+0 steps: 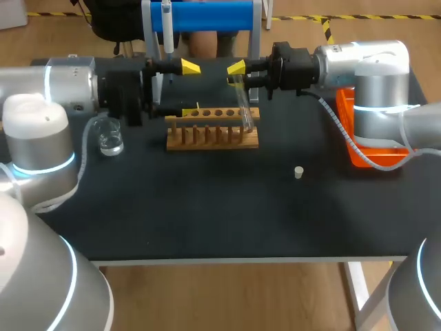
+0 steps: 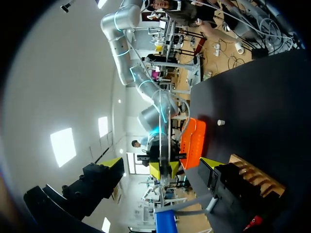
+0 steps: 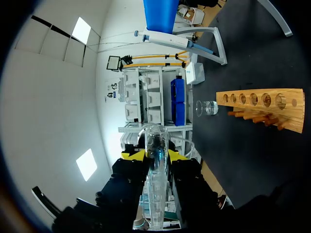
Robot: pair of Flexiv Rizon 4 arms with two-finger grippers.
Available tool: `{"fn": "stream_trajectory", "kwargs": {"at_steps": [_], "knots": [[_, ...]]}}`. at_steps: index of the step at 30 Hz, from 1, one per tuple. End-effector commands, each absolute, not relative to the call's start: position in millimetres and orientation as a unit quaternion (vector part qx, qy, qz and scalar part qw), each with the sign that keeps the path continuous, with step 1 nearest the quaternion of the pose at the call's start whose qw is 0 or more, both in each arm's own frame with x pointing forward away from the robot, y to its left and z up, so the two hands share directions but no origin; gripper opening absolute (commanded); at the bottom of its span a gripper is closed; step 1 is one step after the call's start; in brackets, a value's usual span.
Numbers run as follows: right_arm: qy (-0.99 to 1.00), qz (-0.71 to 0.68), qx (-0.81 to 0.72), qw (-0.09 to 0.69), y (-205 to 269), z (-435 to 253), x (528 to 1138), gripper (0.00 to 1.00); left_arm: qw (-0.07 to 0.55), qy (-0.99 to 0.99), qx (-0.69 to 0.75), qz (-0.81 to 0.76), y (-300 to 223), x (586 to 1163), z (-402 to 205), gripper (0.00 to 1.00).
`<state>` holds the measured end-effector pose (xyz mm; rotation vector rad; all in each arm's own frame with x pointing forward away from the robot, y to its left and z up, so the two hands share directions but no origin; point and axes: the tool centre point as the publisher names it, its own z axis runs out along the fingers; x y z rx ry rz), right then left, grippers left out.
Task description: Invert the test tube, pick up the pipette, mount the tip to pipette, aspirate from beaker and dispense into the tube, eject the tip, return the pipette, and cap with the stopper.
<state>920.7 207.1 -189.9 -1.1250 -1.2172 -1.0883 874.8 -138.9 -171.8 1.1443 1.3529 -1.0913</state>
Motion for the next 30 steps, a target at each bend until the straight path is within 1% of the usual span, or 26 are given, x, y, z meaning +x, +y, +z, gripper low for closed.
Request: {"fn": "stream_trajectory", "kwargs": {"at_steps": [1, 13, 30], "knots": [[-0.514, -0.459, -0.476, 0.546, 207, -189, 920, 0.0, 0.514, 0.561, 0.471, -0.447, -153, 871, -175, 1.0], [-0.514, -0.459, -0.476, 0.546, 207, -189, 920, 0.0, 0.518, 0.538, 0.484, -0.456, -182, 859, -172, 1.0], [-0.514, -0.459, -0.476, 0.546, 207, -189, 920, 0.0, 0.505, 0.52, 0.503, -0.472, -219, 846, -176, 1.0]]}}
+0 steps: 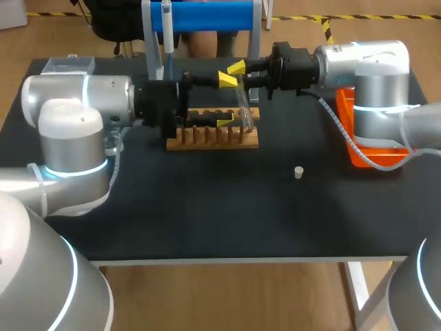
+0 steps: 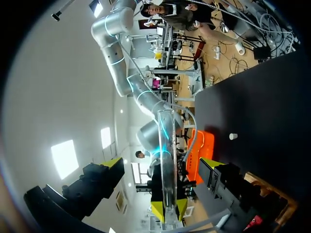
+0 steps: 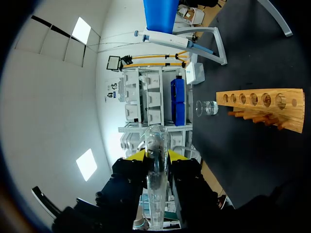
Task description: Invert the test tube, pick up the pipette, mount the tip to pipette, aspirate from beaker and dispense into the tube, eject the tip, return the pipette, and cap with the stopper.
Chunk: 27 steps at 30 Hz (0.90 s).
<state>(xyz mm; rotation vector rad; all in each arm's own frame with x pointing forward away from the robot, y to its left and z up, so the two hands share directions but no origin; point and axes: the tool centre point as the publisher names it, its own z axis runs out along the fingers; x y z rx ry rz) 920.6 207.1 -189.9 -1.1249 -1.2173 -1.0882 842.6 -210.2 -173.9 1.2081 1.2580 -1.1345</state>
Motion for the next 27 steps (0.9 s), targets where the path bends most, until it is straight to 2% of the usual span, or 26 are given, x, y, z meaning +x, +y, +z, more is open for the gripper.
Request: {"fn": "stream_trajectory", "kwargs": {"at_steps": [1, 5, 12, 21, 27], "knots": [[-0.514, -0.459, -0.476, 0.546, 207, -189, 920, 0.0, 0.504, 0.519, 0.503, -0.473, -221, 847, -177, 1.0], [-0.514, -0.459, -0.476, 0.546, 207, -189, 920, 0.0, 0.499, 0.515, 0.507, -0.477, -228, 847, -177, 1.0], [-0.514, -0.459, -0.476, 0.546, 207, -189, 920, 0.0, 0.497, 0.513, 0.508, -0.481, -234, 848, -178, 0.76], [-0.514, -0.459, -0.476, 0.546, 207, -189, 920, 0.0, 0.495, 0.515, 0.506, -0.484, -236, 849, -179, 0.73], [-0.514, -0.459, -0.476, 0.546, 207, -189, 920, 0.0, 0.494, 0.514, 0.507, -0.485, -236, 848, -179, 0.53]]}}
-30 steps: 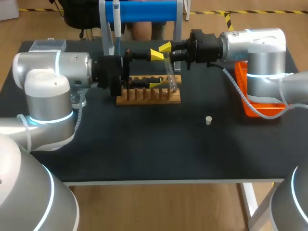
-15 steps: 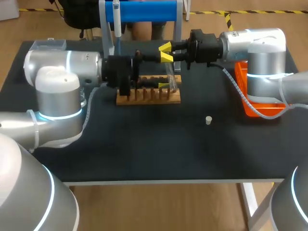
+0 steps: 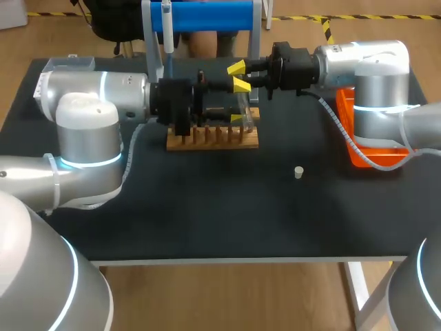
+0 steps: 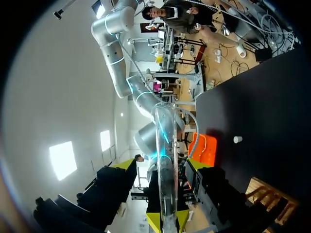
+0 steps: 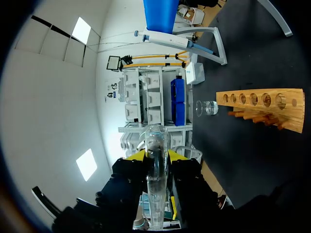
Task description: Invert the test tube, pick up the pipette, mount the tip to pipette, aspirate from beaker and dispense into the tube, eject the tip, return the pipette, and cap with the stopper.
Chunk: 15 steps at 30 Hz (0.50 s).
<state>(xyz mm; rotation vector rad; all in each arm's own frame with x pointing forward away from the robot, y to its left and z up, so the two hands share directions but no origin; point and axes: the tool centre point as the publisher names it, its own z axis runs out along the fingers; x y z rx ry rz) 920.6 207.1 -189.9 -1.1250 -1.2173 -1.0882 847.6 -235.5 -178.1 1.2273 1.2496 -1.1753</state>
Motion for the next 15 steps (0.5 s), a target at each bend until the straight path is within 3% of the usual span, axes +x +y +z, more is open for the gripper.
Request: {"fn": "stream_trajectory", "kwargs": {"at_steps": [1, 15], "knots": [[-0.514, -0.459, -0.476, 0.546, 207.0, -189.0, 919.9, 0.0, 0.494, 0.513, 0.507, -0.485, -236.4, 847.9, -179.2, 0.52], [-0.514, -0.459, -0.476, 0.546, 207.0, -189.0, 919.9, 0.0, 0.487, 0.506, 0.517, -0.489, -236.7, 845.4, -179.9, 0.44]]}}
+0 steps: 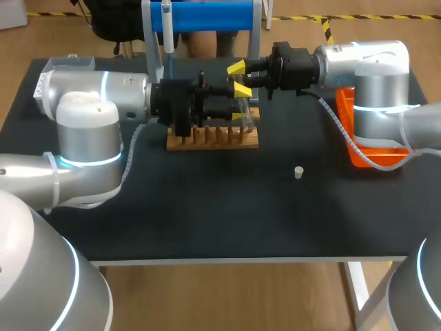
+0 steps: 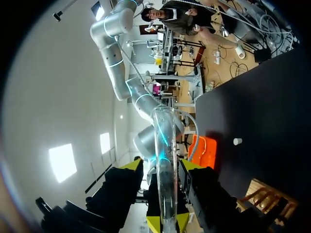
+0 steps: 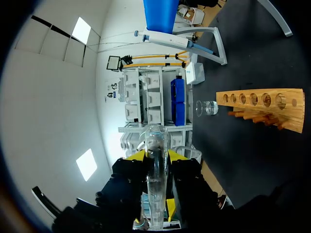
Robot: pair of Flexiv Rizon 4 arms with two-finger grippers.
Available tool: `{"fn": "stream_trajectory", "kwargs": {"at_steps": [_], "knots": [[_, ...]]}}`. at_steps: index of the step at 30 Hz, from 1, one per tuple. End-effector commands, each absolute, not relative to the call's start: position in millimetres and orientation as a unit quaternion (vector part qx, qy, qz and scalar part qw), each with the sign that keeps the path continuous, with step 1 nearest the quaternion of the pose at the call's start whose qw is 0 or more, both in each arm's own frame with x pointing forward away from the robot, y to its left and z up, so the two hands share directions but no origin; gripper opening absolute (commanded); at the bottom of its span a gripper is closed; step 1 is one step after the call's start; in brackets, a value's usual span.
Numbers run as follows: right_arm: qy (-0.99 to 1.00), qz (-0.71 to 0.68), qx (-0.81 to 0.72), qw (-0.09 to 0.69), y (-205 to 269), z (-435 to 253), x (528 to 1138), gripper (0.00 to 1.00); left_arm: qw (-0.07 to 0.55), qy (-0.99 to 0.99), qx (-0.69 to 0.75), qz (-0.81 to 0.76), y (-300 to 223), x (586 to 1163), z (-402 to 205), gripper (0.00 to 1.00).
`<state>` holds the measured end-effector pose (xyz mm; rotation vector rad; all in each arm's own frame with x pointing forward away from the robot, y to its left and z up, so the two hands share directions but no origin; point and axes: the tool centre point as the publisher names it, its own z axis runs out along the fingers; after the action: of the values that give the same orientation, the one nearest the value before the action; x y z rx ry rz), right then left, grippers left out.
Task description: Invert the test tube, pick up the pipette, mount the tip to pipette, aspirate from beaker and dispense into the tube, eject the tip, return the pipette, and cap with the stopper.
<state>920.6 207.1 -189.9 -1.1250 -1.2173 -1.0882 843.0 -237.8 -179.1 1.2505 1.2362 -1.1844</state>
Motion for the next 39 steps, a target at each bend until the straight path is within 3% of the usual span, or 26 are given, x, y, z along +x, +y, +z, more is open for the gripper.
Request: {"fn": "stream_trajectory", "kwargs": {"at_steps": [1, 15, 17, 18, 20, 22, 23, 24, 25, 39], "knots": [[-0.514, -0.459, -0.476, 0.546, 207.0, -189.0, 919.9, 0.0, 0.487, 0.505, 0.517, -0.489, -236.7, 845.4, -179.9, 0.44], [-0.514, -0.459, -0.476, 0.546, 207.0, -189.0, 919.9, 0.0, 0.486, 0.508, 0.517, -0.489, -236.4, 845.5, -180.9, 0.23], [-0.514, -0.459, -0.476, 0.546, 207.0, -189.0, 919.9, 0.0, 0.486, 0.508, 0.516, -0.489, -236.3, 845.5, -181.0, 0.09], [-0.514, -0.459, -0.476, 0.546, 207.0, -189.0, 919.9, 0.0, 0.486, 0.509, 0.516, -0.488, -236.3, 845.5, -181.0, 0.09], [-0.514, -0.459, -0.476, 0.546, 207.0, -189.0, 919.9, 0.0, 0.486, 0.509, 0.515, -0.488, -236.1, 845.7, -181.1, 0.0], [-0.514, -0.459, -0.476, 0.546, 207.0, -189.0, 919.9, 0.0, 0.487, 0.511, 0.513, -0.489, -235.2, 846.1, -181.3, 0.0], [-0.514, -0.459, -0.476, 0.546, 207.0, -189.0, 919.9, 0.14, 0.488, 0.511, 0.511, -0.489, -234.6, 846.3, -181.4, 0.0], [-0.514, -0.459, -0.476, 0.546, 207.0, -189.0, 919.9, 0.44, 0.489, 0.511, 0.51, -0.49, -234.1, 846.3, -181.4, 0.0], [-0.514, -0.459, -0.476, 0.546, 207.0, -189.0, 919.9, 1.0, 0.489, 0.51, 0.51, -0.491, -233.5, 846.3, -181.3, 0.0], [-0.514, -0.459, -0.476, 0.546, 207.0, -189.0, 919.9, 1.0, 0.49, 0.511, 0.508, -0.491, -232.8, 846.3, -181.1, 0.0]]}}
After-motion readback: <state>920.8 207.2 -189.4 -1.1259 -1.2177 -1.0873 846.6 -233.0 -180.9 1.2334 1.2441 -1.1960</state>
